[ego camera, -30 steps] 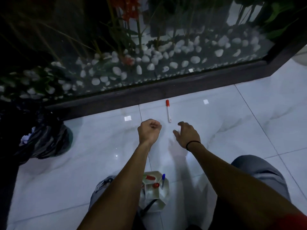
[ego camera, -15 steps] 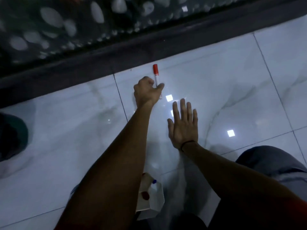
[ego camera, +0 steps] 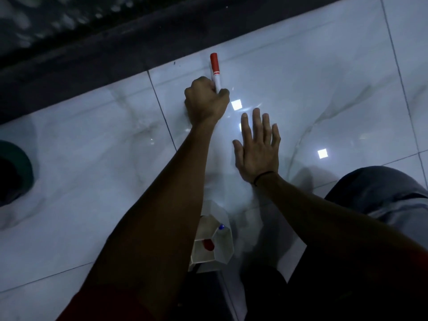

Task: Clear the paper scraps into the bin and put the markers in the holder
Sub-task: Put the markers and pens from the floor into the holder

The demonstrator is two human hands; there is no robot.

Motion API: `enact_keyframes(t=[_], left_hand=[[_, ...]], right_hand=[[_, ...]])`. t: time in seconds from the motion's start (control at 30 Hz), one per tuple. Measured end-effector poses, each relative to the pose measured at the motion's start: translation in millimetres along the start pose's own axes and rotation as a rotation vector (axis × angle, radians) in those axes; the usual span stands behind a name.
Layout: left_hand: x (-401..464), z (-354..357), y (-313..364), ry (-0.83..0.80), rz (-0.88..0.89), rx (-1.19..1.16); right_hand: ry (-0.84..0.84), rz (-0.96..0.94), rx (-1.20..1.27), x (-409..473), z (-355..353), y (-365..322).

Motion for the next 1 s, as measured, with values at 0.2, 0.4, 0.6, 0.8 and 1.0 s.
enact_keyframes(t=[0.2,0.4,0.6,0.8,1.0], left_hand=[[-44.1,-10.8,-6.9,0.059,-0.058,-0.171],[-124.7,-70.4,-21.1,0.065,-0.122,-0.460],[-208.5,-141.2,-33.6,0.056,-0.112,-0.624],[-274.0,-152.7,-17.4,-0.075,-0.005,-0.534],[-303.3,-139.6,-6.5,-0.158,0.183,-0.264]], right_hand=[[0.016,0.003,-0.002,-0.4,2.3,0.5],[0.008,-0.004,0.044,-7.2,-3.2,-1.1],[-0.342,0.038,0.041,2.9,-16.8,-0.8],[-0.410,0.035,0.455,-19.8,-100.6,-28.8],[-0.372,-0.033,0.546,-87.1,-117.2,-23.0]])
Point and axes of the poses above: each hand's wrist, its own x-axis towards the middle knuckle, its own z-axis out of the palm, y = z × x, the point moved 7 cm from there along x, towards the middle knuckle, and after that the axes turned 11 degrees about z, right-handed, at the moved point
